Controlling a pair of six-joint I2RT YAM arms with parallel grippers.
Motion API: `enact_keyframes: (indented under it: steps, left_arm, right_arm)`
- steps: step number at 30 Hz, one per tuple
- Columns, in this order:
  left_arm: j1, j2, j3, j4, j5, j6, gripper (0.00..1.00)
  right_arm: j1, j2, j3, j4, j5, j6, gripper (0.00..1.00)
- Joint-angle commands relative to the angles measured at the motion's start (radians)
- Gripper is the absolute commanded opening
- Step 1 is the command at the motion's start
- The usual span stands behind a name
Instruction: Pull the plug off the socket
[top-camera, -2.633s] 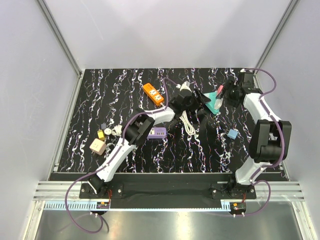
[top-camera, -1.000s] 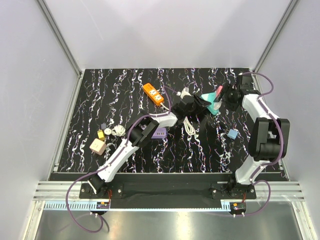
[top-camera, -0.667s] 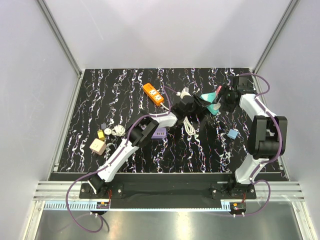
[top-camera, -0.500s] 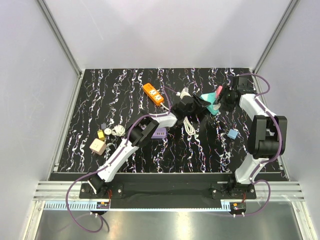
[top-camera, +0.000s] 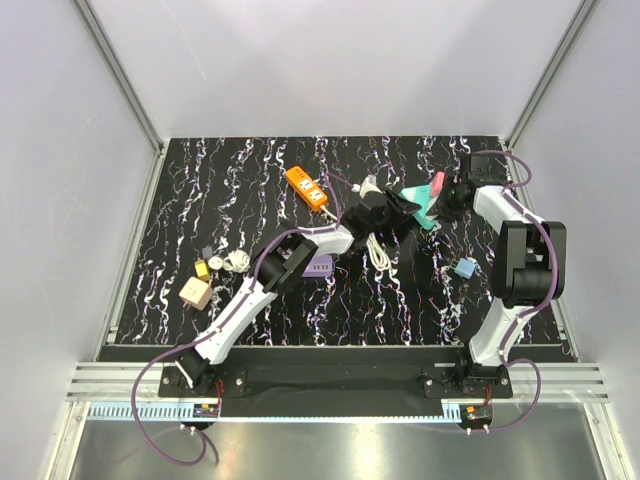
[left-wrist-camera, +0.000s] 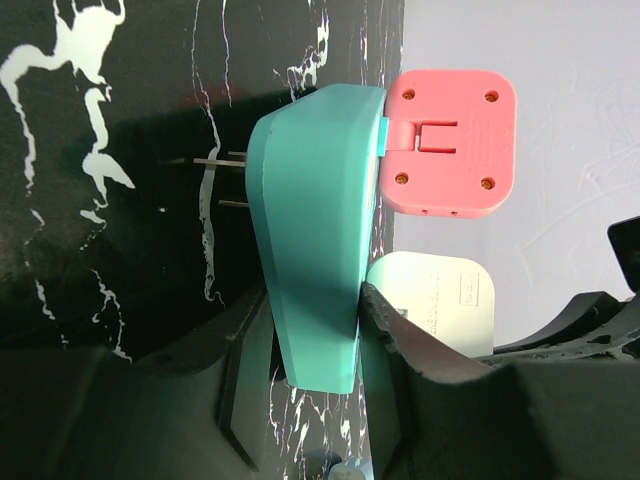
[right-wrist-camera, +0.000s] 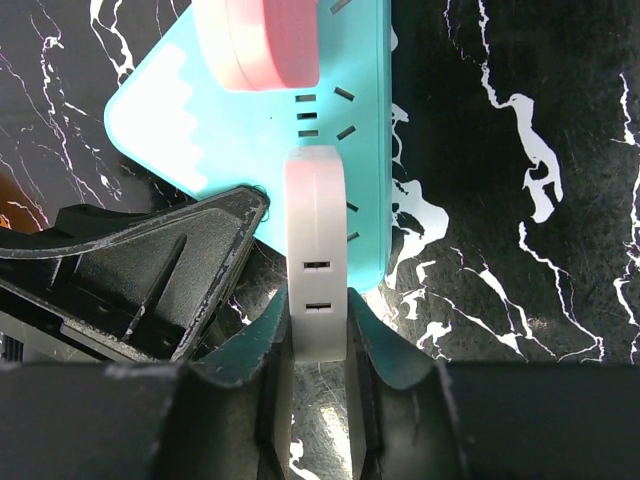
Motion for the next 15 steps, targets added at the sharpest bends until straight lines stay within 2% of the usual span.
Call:
enact_keyframes:
  steps: [1,2,3,4,15]
  left_arm:
    - [0.007,-0.023,-0.025,-0.084,-0.020,0.042,0.00]
    - [0.007,-0.024,-0.025,-0.084,-0.018,0.045,0.00]
    - [0.007,-0.026,-0.029,-0.085,-0.023,0.046,0.00]
    - [0.007,-0.029,-0.032,-0.084,-0.024,0.048,0.00]
    - [-0.004,-0.057,-0.043,-0.137,-0.095,0.078,0.00]
  right_arm:
    - [0.000,-0.001,0.033,0.036,0.037,-0.004,0.14]
    - [0.000,-0.012,0.033,0.034,0.040,-0.005,0.12]
    - [0.002,-0.015,0.032,0.036,0.052,-0.007,0.04]
    - [0.002,-0.023,0.029,0.034,0.058,-0.008,0.00]
    - [0.026,-0.138,-0.071,0.112,0.207,0.018,0.00]
